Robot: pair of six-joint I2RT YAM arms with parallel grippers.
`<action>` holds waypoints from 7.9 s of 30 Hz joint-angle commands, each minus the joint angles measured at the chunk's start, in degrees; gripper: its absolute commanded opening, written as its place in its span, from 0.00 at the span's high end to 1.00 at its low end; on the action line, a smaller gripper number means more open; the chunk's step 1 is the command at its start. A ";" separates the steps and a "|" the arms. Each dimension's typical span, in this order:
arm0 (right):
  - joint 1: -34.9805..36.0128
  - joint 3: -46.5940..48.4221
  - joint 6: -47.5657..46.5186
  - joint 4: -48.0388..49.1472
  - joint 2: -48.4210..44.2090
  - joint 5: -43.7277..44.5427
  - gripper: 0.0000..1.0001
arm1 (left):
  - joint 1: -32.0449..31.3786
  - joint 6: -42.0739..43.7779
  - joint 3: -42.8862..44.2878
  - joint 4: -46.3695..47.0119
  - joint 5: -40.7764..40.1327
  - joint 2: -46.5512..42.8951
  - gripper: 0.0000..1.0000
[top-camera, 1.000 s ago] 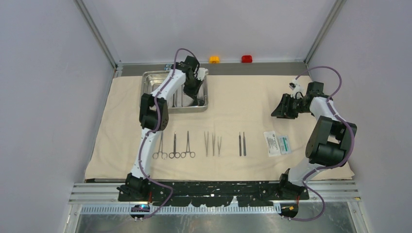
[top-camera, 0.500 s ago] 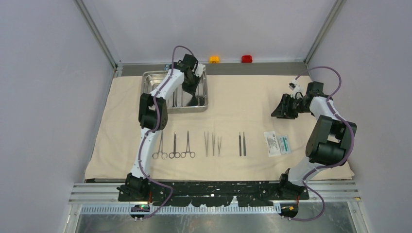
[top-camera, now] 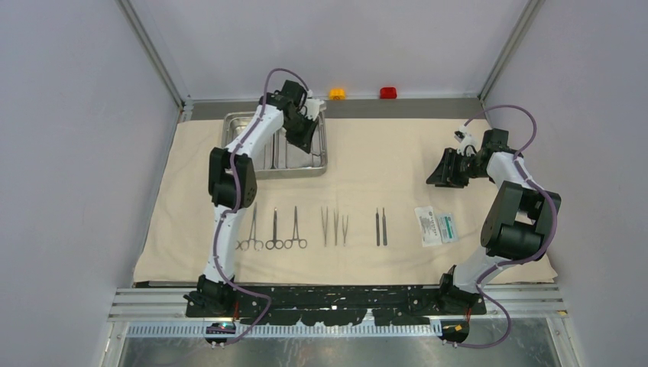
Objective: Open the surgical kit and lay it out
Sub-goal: Adjust the medical item in the container, then pick up the medical item from the container.
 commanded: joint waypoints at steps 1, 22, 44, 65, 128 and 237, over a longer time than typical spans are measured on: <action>-0.12 2.32 -0.98 0.00 -0.20 -0.16 0.55 | -1.09 4.33 1.51 -5.77 2.53 -0.18 0.86; -0.16 2.36 -1.07 -0.10 0.10 0.18 0.55 | -4.16 4.42 11.10 -13.00 2.31 11.52 0.92; -0.18 2.70 -1.41 -0.54 0.93 0.61 0.55 | 0.41 -6.02 9.18 7.44 -11.29 7.81 0.96; -0.19 3.03 -1.41 -0.89 1.02 -0.20 0.55 | 4.21 4.29 -6.52 -1.77 0.70 -7.32 0.92; -0.14 3.28 -1.33 -1.11 1.90 0.57 0.55 | 3.55 11.60 1.90 -16.44 -5.47 6.94 1.00; -0.17 3.56 -1.29 -1.75 1.16 0.84 0.55 | 9.54 -26.43 -0.91 9.66 1.88 2.35 1.00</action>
